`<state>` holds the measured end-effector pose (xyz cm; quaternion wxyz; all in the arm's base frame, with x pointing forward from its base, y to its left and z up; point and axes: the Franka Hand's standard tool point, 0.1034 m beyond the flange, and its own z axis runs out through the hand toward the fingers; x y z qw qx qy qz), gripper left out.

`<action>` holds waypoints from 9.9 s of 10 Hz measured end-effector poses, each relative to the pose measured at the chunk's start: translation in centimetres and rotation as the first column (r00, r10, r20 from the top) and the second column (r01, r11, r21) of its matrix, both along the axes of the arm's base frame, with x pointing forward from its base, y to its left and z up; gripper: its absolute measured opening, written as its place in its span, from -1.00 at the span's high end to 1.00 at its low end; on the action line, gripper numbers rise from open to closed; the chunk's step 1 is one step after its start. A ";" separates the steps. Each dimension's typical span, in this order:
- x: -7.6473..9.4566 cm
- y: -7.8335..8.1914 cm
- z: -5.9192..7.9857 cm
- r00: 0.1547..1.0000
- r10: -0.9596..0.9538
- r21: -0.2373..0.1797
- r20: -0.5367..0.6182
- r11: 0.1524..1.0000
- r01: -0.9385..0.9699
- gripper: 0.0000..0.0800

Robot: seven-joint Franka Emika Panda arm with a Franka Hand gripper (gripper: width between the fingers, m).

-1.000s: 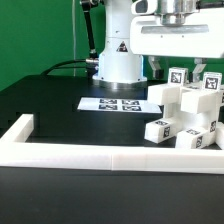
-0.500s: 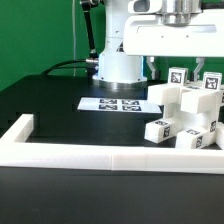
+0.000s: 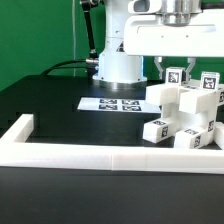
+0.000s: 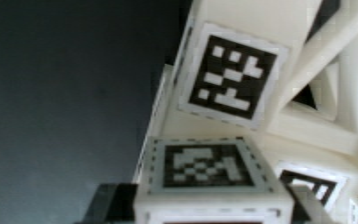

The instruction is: Assemble chair

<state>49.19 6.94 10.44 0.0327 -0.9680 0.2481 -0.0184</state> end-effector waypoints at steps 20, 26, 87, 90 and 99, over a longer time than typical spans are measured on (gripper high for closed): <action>-0.1 0.9 0.0 0.327 -0.939 0.029 -0.110 0.325 0.945 0.32; 0.0 1.4 0.0 0.046 -0.989 0.021 -0.142 0.043 0.999 0.32; 4.2 -1.4 -0.3 0.906 -0.422 0.037 0.043 0.907 0.420 -0.62; 4.0 -1.3 0.3 0.904 -0.426 0.049 0.033 0.904 0.424 -0.62; 2.7 -0.6 2.2 0.987 -0.145 0.039 0.071 0.989 0.143 -0.62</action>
Offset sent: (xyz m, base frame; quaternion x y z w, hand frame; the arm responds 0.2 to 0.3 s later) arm 0.0000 0.0000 0.0000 0.0000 0.0000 0.1296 0.9916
